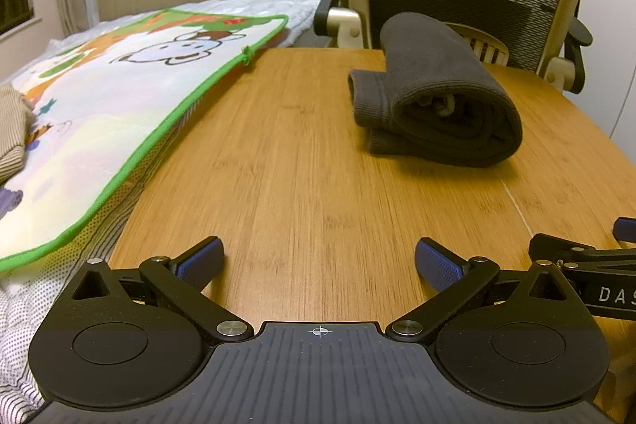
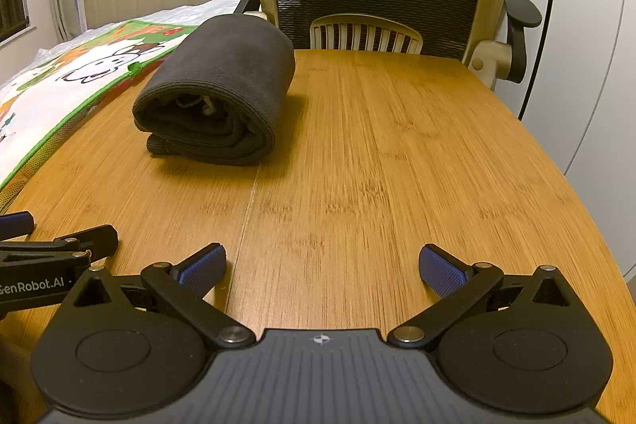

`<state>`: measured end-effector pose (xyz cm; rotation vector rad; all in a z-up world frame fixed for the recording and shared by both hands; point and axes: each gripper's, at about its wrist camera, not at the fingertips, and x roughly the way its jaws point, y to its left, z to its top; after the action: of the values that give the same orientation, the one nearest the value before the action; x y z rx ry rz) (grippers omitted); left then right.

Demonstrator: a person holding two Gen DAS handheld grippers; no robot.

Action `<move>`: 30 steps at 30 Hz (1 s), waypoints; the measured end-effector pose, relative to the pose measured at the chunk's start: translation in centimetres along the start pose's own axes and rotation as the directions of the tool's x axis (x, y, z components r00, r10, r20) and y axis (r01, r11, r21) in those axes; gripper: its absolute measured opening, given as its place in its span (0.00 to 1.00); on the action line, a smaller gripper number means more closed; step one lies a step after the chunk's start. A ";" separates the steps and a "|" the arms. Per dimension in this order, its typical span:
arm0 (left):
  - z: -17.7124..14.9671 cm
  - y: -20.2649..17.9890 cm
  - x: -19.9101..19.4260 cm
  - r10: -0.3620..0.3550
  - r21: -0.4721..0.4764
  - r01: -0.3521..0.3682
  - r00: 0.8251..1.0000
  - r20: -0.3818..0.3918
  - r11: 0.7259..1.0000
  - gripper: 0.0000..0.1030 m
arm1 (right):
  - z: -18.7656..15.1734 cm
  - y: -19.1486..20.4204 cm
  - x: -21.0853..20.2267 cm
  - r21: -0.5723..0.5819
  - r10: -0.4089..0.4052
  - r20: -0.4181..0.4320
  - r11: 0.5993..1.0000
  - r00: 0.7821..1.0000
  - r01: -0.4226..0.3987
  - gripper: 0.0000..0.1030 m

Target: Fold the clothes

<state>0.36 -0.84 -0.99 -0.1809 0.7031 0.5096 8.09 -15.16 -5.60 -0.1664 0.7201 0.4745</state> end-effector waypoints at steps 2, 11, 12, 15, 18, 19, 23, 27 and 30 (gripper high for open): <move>0.0 0.0 0.0 -0.001 -0.001 0.001 1.000 0.000 1.000 1.00 | 0.0 0.0 0.0 -0.001 0.000 0.000 1.000 1.000 0.000 1.00; 0.0 0.1 0.0 -0.003 -0.001 0.003 1.000 0.000 1.000 1.00 | 0.0 0.1 0.1 -0.001 0.003 0.000 1.000 1.000 -0.003 1.00; 0.0 0.1 0.0 -0.002 -0.001 0.002 1.000 0.000 1.000 1.00 | 0.0 0.1 0.1 0.000 0.003 0.000 1.000 1.000 -0.003 1.00; 0.1 0.2 0.0 -0.004 0.000 0.004 1.000 0.000 1.000 1.00 | 0.0 0.0 0.1 0.000 0.004 0.000 1.000 1.000 -0.004 1.00; 0.1 0.1 0.0 -0.004 0.001 0.004 1.000 0.000 1.000 1.00 | 0.0 0.0 0.1 -0.001 0.004 0.000 1.000 1.000 -0.004 1.00; 0.1 0.1 0.0 -0.004 0.000 0.004 1.000 0.000 1.000 1.00 | 0.1 -0.1 0.3 -0.003 0.006 0.000 1.000 1.000 -0.006 1.00; 0.1 0.1 0.0 -0.005 0.000 0.005 1.000 0.000 1.000 1.00 | 0.2 -0.2 0.4 -0.005 0.006 0.000 1.000 1.000 -0.006 1.00; 0.0 0.1 0.1 -0.006 0.000 0.006 1.000 0.000 1.000 1.00 | 0.2 -0.2 0.4 -0.005 0.006 0.000 1.000 1.000 -0.006 1.00; 0.0 0.1 0.0 -0.007 0.001 0.007 1.000 0.001 1.000 1.00 | 0.2 -0.1 0.4 -0.004 0.005 0.000 1.000 1.000 -0.005 1.00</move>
<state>0.31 -0.70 -1.02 -0.1825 0.7017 0.5028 8.48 -15.10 -5.72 -0.1686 0.7200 0.4812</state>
